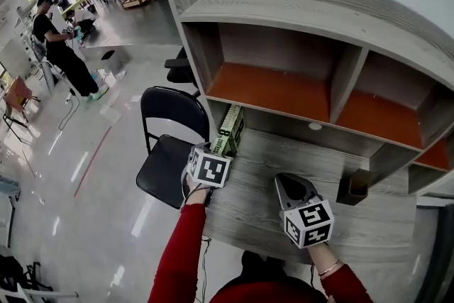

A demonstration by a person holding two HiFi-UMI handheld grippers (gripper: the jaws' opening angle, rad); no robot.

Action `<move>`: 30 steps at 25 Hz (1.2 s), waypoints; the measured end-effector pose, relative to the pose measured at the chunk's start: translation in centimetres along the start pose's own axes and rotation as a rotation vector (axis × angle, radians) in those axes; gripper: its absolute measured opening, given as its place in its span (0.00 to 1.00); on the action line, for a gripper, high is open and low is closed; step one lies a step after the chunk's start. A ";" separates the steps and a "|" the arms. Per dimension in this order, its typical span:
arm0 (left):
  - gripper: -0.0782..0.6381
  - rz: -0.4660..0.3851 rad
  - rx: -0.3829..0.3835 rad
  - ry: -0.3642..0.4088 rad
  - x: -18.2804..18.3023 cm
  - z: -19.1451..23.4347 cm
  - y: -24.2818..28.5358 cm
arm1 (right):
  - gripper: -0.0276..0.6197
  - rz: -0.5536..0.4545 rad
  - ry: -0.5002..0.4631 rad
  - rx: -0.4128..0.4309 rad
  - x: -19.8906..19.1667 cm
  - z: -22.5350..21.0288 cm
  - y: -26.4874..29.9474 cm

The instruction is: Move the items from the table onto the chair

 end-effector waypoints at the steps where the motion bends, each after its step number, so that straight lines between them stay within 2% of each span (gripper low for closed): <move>1: 0.50 0.041 0.003 0.017 0.3 0.0 0.7 | 0.05 0.002 0.002 0.000 0.0 0.0 0.1; 2: 0.50 0.080 0.008 0.030 0.5 0.1 1.4 | 0.05 0.004 0.004 0.000 0.0 0.0 0.2; 4: 0.41 0.130 0.015 0.032 0.6 0.2 2.4 | 0.05 0.007 0.009 0.000 -0.1 0.0 0.4; 7: 0.36 0.149 0.047 -0.007 0.5 1.1 2.3 | 0.05 0.014 0.018 -0.003 -0.2 -0.3 0.7; 11: 0.34 0.155 0.055 0.007 0.3 0.6 2.0 | 0.05 0.017 0.031 -0.011 -0.6 -0.5 0.6; 15: 0.34 0.076 0.038 -0.011 -0.8 -0.6 0.4 | 0.05 0.005 0.025 -0.016 -0.3 -0.5 0.1; 19: 0.33 -0.020 0.066 -0.034 -3.0 -1.8 -3.0 | 0.05 -0.001 0.022 -0.014 -0.2 -0.5 -0.2; 26: 0.33 -0.183 0.031 -0.150 -9.6 -4.3 -11.3 | 0.05 -0.012 -0.018 0.040 -0.3 0.8 -1.5; 30: 0.33 -0.205 0.066 -0.212 -13.2 -5.0 -14.3 | 0.05 -0.020 -0.042 0.080 -0.2 1.4 -1.6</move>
Point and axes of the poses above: the fingertips, and each gripper's own axes: y forward along the fingers, z to its left, x out of its top, the point moved 10 cm from there along -y, backward along the fingers, and after that the axes turned 14 degrees about z, right-handed, at the moved point
